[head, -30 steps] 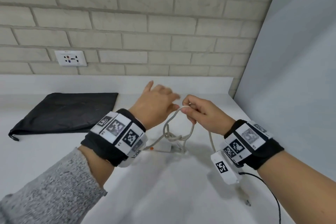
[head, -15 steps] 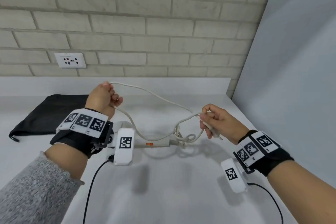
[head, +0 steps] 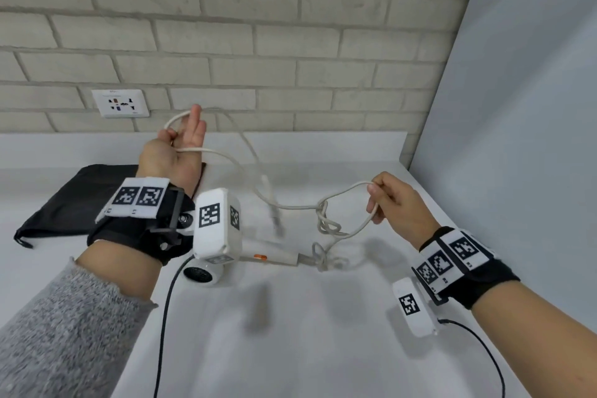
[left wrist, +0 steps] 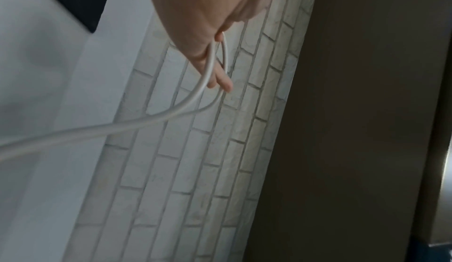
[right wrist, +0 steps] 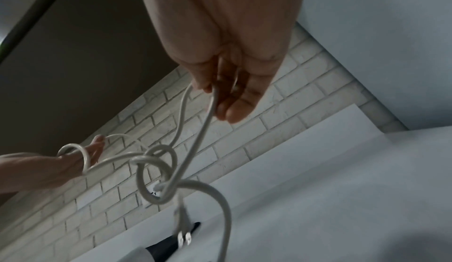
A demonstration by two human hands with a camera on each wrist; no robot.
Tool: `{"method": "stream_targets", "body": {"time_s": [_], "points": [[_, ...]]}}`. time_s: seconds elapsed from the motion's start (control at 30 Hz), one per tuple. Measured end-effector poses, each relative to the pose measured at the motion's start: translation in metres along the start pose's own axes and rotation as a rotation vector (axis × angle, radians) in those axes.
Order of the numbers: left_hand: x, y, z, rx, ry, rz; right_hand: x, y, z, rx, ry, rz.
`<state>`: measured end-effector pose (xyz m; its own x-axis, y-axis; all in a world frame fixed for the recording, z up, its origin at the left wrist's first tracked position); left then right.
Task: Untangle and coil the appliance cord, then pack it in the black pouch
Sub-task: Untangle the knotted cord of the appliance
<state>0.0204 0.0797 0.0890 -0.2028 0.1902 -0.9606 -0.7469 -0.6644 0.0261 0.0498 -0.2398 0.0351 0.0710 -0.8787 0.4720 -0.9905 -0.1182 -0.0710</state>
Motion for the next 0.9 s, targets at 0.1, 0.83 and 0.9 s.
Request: {"method": "stream_targets", "body": {"time_s": [0.1,0.83,0.9], "points": [[-0.006,0.003,-0.014,0.027,-0.184,-0.085,-0.002,0.005,-0.005,-0.034,-0.079,-0.078],[-0.002,0.062,-0.060,-0.505,-1.642,-1.122,-0.025,-0.012,-0.026,-0.287,-0.582,-0.156],[0.002,0.080,-0.059,-0.518,-1.573,-1.331,-0.023,-0.017,-0.018,-0.352,-0.608,-0.142]]}}
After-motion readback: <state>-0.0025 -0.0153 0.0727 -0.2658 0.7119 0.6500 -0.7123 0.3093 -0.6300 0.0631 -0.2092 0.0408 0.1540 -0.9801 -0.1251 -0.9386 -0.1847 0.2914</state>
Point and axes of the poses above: each hand's wrist, its own y-axis away from the middle knuckle, its own x-axis out of the back of the hand, z = x × y, the point moved 4 cm from there along -y, towards the middle knuckle, and after that the axes turned 15 degrees about -x, right-handed, at the moved point
